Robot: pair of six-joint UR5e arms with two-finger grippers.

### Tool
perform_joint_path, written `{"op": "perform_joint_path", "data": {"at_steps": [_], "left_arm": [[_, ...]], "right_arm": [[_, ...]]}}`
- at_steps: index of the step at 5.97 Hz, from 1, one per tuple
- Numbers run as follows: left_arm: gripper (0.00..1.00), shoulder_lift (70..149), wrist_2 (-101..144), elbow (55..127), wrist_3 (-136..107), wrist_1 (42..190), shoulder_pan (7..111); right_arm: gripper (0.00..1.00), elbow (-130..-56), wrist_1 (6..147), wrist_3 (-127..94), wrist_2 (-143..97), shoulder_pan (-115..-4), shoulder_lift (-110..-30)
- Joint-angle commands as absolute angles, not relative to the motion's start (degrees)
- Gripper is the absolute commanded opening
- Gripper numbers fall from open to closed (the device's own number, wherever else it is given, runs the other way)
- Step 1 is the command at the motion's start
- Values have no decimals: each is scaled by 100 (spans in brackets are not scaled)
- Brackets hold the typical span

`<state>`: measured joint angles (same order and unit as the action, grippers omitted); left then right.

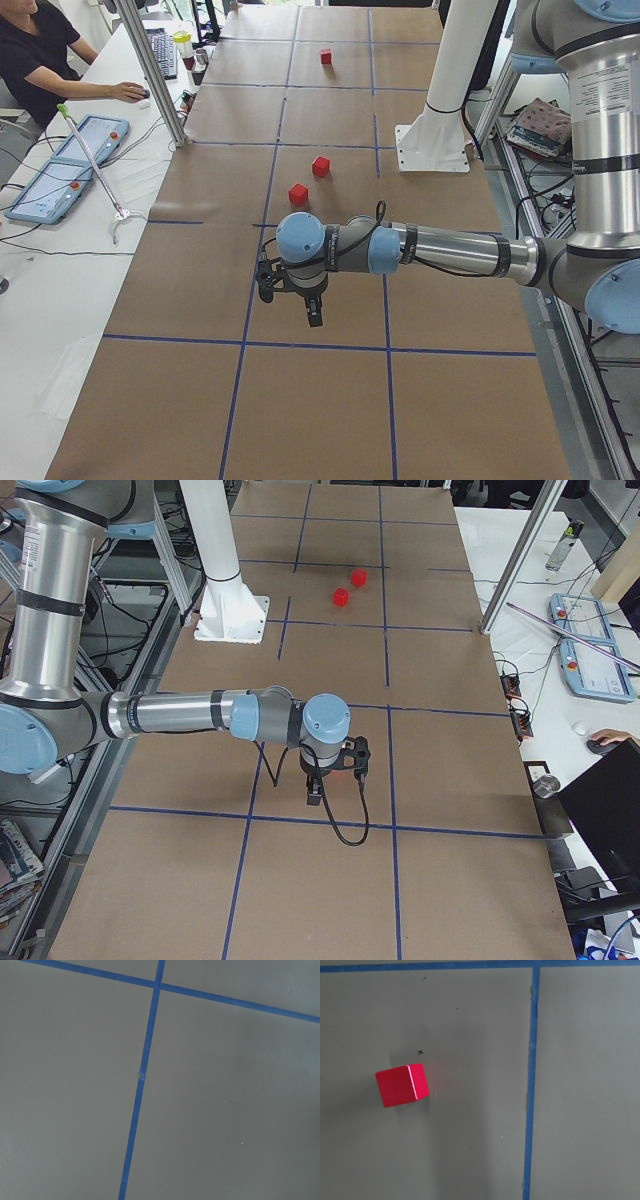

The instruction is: Form red blocks into L shape at center

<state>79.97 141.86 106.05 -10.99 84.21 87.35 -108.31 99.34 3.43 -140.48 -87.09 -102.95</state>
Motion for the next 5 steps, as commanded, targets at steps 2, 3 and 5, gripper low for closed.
{"op": "perform_joint_path", "data": {"at_steps": [2,3,5], "left_arm": [[100,8033,14194,10609,-1055,8446,8736],[100,8042,14194,10652,-1081,8438,8728],[100,8016,14203,10670,-1081,8446,8728]], "right_arm": [[100,-10819,9440,308,-14211,-8133,-10283],[100,-10793,8909,273,-14212,-7965,-10266],[100,-10723,7681,-1397,-13917,-7064,-10213]]}}
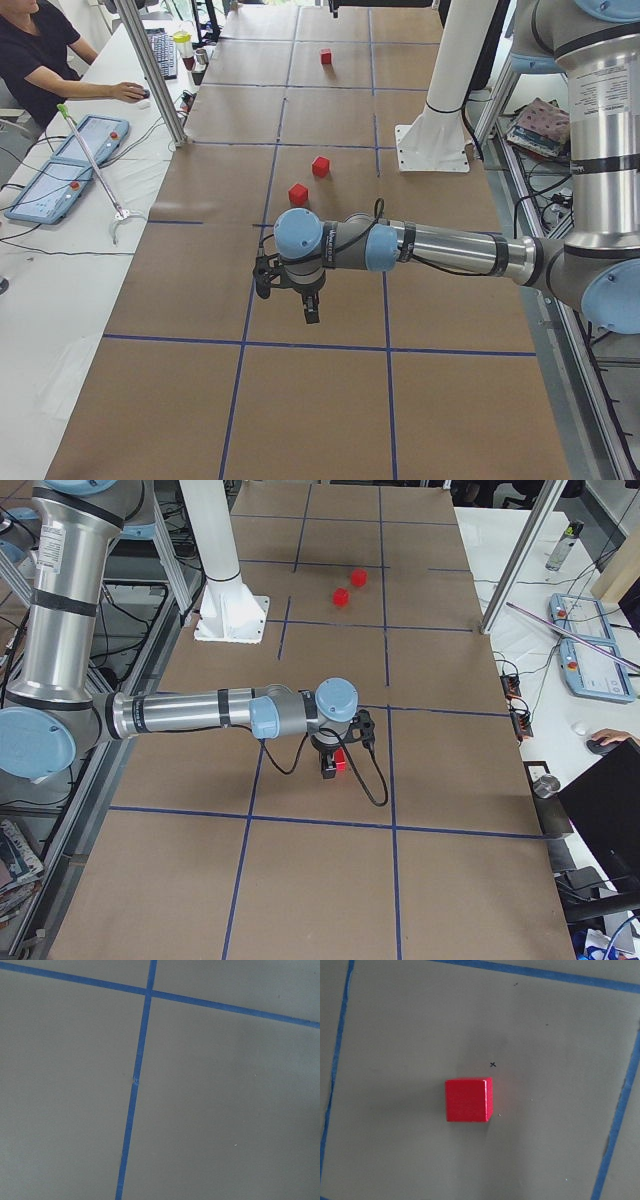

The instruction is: Form red blocks into L shape at center

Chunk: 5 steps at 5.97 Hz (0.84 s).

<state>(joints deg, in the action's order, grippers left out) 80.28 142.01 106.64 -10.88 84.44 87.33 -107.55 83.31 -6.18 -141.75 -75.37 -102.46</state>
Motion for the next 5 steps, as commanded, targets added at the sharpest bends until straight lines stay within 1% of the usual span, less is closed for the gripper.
{"op": "perform_joint_path", "data": {"at_steps": [1,2,3,5], "left_arm": [[100,8024,14194,10670,-1029,8446,8728],[100,8033,14255,10679,-1063,8446,8728],[100,8033,14265,10679,-1037,8455,8728],[100,8033,14256,10809,-1081,8446,8736]], "right_arm": [[100,-10688,7247,-2015,-13200,-6344,-10213],[100,-10627,6955,-2065,-12853,-6137,-10213],[100,-10182,6943,-2179,-12884,-6039,-9856],[100,-9863,6908,-2180,-12876,-5960,-9704]]}}
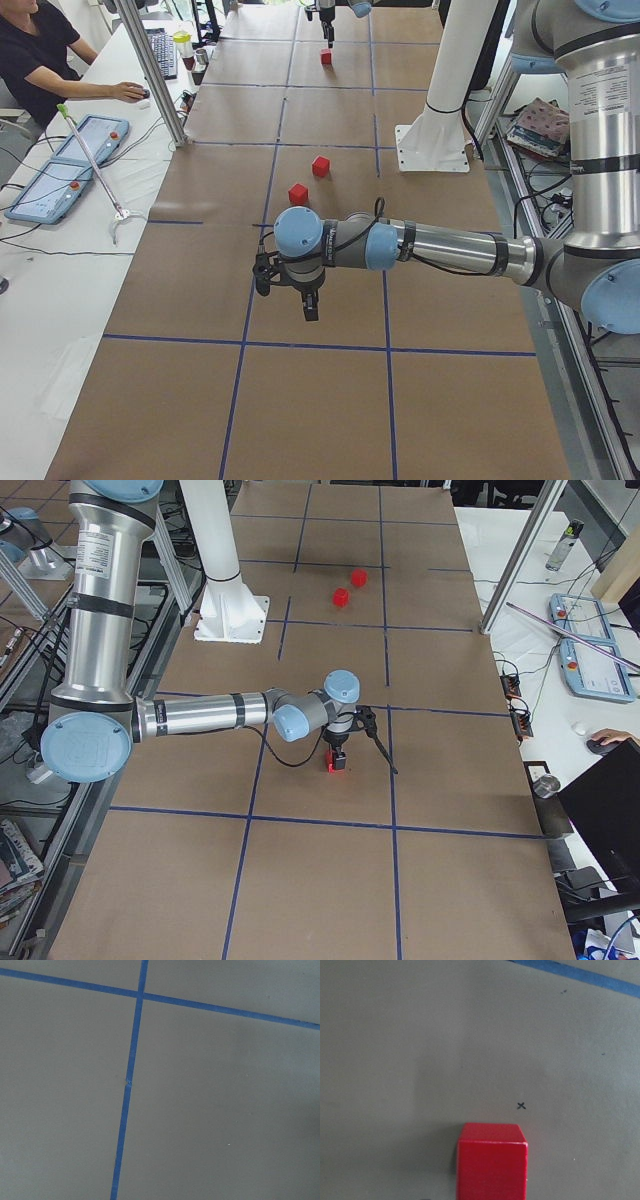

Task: Form red blocks into L shape at center
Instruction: 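Lower the right gripper onto the lone red cube and grasp it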

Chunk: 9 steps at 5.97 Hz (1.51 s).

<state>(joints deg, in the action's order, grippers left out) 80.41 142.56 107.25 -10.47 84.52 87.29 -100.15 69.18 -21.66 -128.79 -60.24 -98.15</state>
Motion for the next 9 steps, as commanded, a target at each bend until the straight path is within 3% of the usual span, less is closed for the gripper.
{"op": "perform_joint_path", "data": {"at_steps": [1,4,5,7,9], "left_arm": [[100,8033,14256,10811,-1090,8446,8728],[100,8024,14265,10863,-1099,8446,8736],[100,8007,14265,10881,-1099,8446,8736],[100,8007,14265,10890,-1099,8446,8736],[100,7981,14265,10898,-1099,8446,8736]], "right_arm": [[100,-9853,6908,-2232,-12885,-5950,-9668],[100,-9669,6899,-2259,-12832,-5617,-9590],[93,-9546,6891,-2198,-12658,-5599,-9493],[1,-9580,6882,-2154,-12577,-5607,-9414],[1,-9878,6847,-2641,-12560,-5616,-9073]]}}
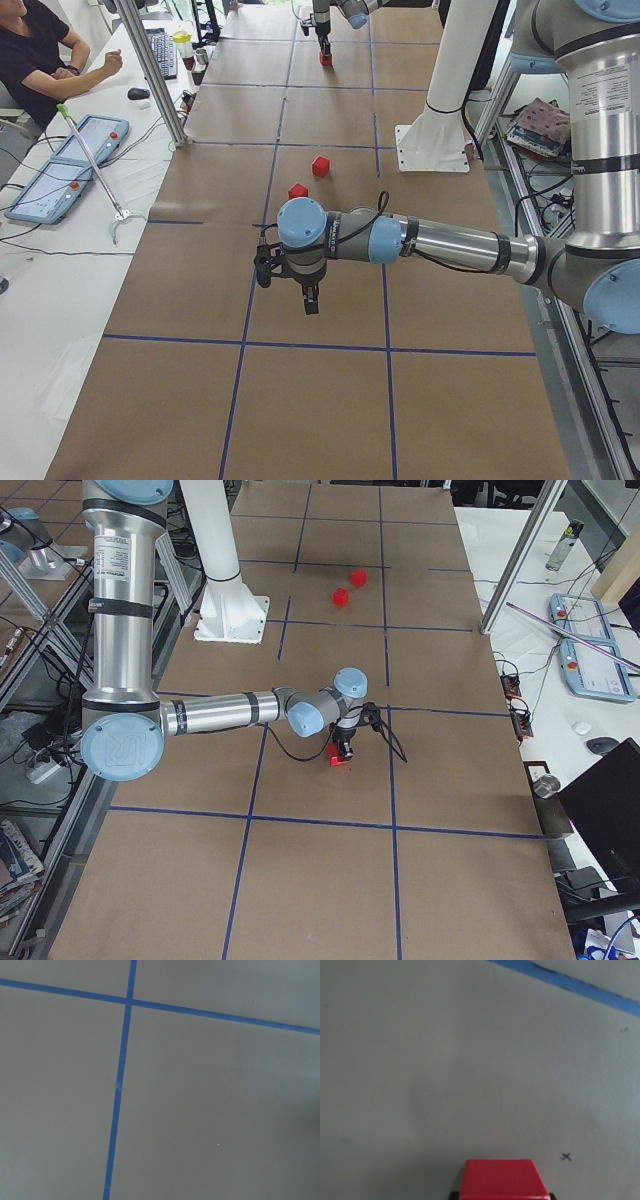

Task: Form red blocks into L shape at center
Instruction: 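Lower the right gripper onto the lone red cube and grasp it, then carry the red cube with the right gripper toward the table center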

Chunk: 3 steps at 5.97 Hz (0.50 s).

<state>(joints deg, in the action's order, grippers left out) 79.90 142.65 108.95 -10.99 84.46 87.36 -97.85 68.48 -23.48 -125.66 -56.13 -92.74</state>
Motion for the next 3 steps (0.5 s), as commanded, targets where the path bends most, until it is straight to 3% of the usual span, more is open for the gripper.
{"op": "perform_joint_path", "data": {"at_steps": [1,2,3], "left_arm": [[100,7989,14265,10898,-1099,8446,8736],[100,7981,14265,10925,-1099,8446,8736],[100,7980,14256,10925,-1099,8446,8736]], "right_arm": [[3,-10488,6847,-2889,-12377,-5172,-8914],[1,-10694,6934,-2996,-11827,-4385,-8390],[0,-10888,7013,-4502,-11656,-3994,-7993]]}}
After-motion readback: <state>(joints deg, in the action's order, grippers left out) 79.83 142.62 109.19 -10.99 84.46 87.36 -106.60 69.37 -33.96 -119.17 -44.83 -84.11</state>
